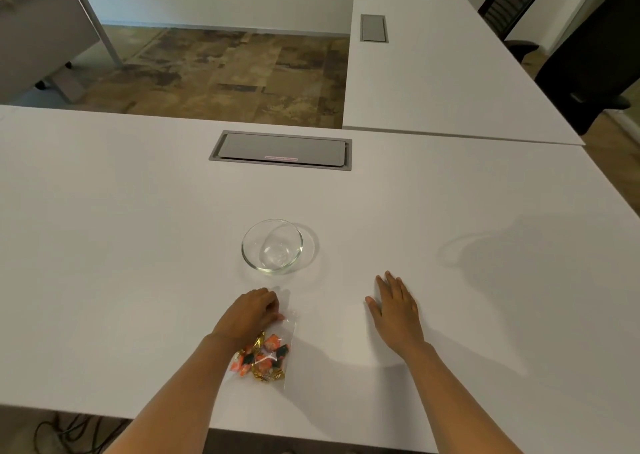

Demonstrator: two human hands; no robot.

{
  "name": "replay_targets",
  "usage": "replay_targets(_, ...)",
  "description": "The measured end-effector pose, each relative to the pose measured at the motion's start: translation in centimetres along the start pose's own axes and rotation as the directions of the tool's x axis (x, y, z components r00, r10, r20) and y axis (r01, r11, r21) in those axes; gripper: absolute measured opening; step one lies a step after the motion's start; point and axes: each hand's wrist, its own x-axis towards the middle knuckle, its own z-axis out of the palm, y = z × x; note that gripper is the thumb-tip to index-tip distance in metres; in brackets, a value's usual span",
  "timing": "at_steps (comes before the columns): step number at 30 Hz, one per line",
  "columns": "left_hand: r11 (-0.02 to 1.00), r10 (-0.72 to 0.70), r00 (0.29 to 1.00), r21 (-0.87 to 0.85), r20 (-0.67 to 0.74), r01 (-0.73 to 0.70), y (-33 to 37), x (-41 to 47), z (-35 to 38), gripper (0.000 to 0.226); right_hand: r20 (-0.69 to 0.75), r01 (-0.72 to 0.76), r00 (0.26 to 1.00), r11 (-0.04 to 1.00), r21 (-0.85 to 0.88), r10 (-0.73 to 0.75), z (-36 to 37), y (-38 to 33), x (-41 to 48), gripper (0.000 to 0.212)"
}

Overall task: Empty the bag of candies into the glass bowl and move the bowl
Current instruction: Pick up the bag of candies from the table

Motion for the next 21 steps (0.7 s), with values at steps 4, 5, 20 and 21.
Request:
replay_targets(4, 0.980, -0.012, 1.000, -0.200, 0.017, 0.015, 2.3, -0.6, -1.5, 0.018, 0.011, -0.025, 1.000, 0.964, 0.265, 0.023, -1.1, -1.4, -0.1, 0.049)
replay_targets(5, 0.970, -0.003, 1.000, -0.243, 0.011, 0.005, 3.1, -0.7, -2.0, 0.016, 0.004, -0.021, 1.000, 0.940, 0.341, 0.020, -1.6, -2.1, -0.2, 0.046)
replay_targets(20, 0.599, -0.380, 0.829, -0.792, -0.410, -0.118, 12.0, 1.6, -10.7, 0.014, -0.102, 0.118, 0.993, 0.609, 0.784, -0.061, -11.8, -13.9, -0.2, 0.028)
replay_targets(21, 0.551, -0.403, 0.825, -0.825, -0.397, -0.127, 12.3, 1.7, -11.2, 0.014, -0.069, 0.119, 0.992, 0.636, 0.762, -0.103, -12.0, -14.6, -0.3, 0.031)
